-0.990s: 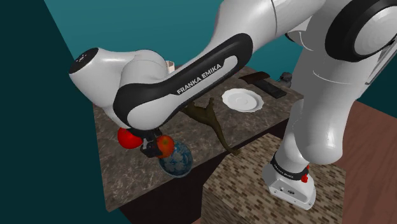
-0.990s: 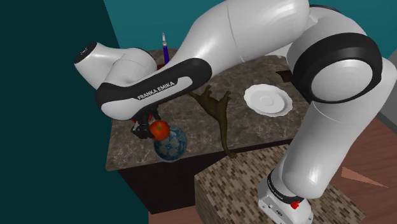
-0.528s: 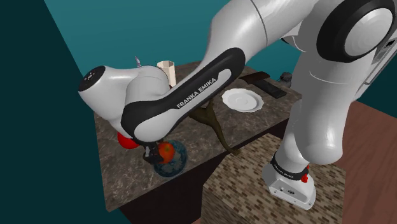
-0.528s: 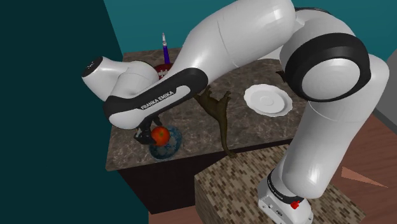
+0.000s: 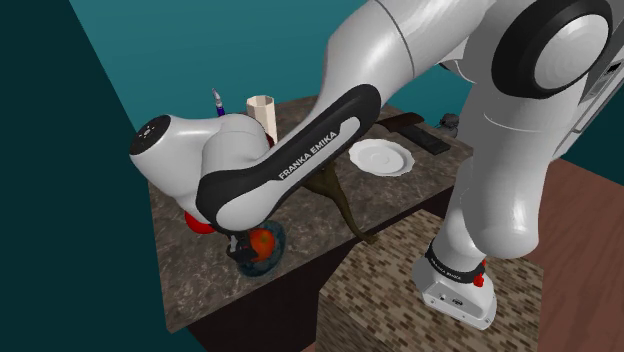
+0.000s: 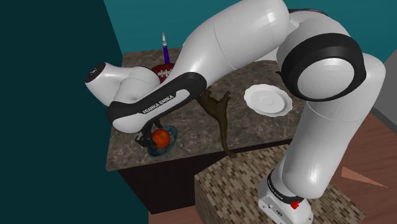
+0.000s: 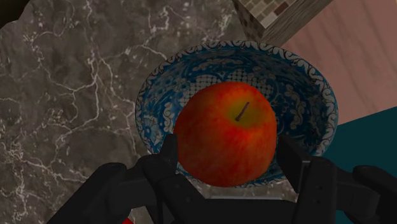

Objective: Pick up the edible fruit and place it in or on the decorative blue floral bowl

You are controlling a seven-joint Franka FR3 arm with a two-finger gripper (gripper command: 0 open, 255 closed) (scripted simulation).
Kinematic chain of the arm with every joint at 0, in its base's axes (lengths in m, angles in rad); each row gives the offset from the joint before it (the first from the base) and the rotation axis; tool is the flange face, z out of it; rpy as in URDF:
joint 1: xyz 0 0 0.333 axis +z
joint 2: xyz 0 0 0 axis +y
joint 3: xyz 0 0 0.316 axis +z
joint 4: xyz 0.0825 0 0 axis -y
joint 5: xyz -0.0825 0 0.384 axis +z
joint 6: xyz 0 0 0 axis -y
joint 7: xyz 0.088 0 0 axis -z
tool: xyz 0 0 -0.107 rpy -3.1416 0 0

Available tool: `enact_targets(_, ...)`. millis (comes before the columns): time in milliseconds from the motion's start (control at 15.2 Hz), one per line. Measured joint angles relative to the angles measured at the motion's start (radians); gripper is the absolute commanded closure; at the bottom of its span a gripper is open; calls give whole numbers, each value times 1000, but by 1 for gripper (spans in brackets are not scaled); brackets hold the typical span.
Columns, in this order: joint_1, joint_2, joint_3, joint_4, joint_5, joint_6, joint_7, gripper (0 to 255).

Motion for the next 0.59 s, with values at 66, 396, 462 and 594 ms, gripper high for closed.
enact_targets(66,0,0,0,0,0,0,0,255)
enact_targets(396,0,1,0,-1,0,1,1,0)
enact_targets(462,0,1,0,-1,0,1,1,0)
enact_targets(594,1,0,1,13,2,-14,-1,0)
